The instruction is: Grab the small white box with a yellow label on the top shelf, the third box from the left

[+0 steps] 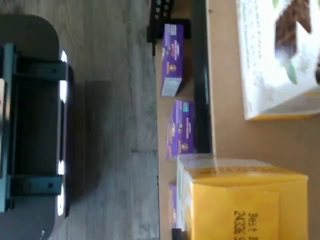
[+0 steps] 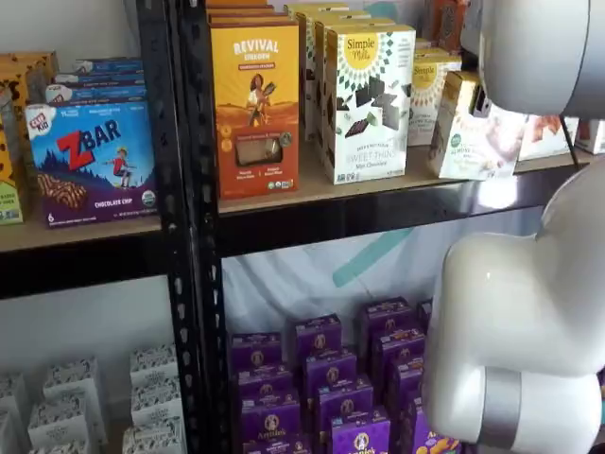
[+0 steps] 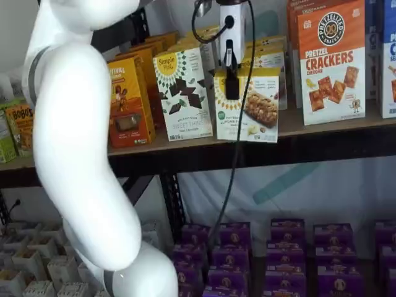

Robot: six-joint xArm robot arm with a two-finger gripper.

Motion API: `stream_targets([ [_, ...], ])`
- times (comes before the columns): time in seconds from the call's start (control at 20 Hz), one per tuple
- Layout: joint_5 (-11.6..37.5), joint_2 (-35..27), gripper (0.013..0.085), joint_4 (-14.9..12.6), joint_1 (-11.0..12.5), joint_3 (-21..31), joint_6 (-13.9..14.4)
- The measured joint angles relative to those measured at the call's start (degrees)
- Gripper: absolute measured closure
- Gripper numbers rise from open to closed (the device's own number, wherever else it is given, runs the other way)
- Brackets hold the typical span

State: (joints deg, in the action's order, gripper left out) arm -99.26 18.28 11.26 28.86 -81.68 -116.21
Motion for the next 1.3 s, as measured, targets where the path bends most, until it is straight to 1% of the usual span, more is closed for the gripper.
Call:
stream_targets([
  [0.15,-1.9,2.1,0.0570,0.6,0.7,1.1,-0.3],
  [0.4,-4.4,5.9,0.0570,0.8,1.1,3.5,-0.3],
  [0.8,-7.2,10.7,0.0570,-0.9,-0.1,7.2,0.6],
  [1.3,-9.0,16.4,0.0570,-1.8,-0.2,12.1,0.5],
])
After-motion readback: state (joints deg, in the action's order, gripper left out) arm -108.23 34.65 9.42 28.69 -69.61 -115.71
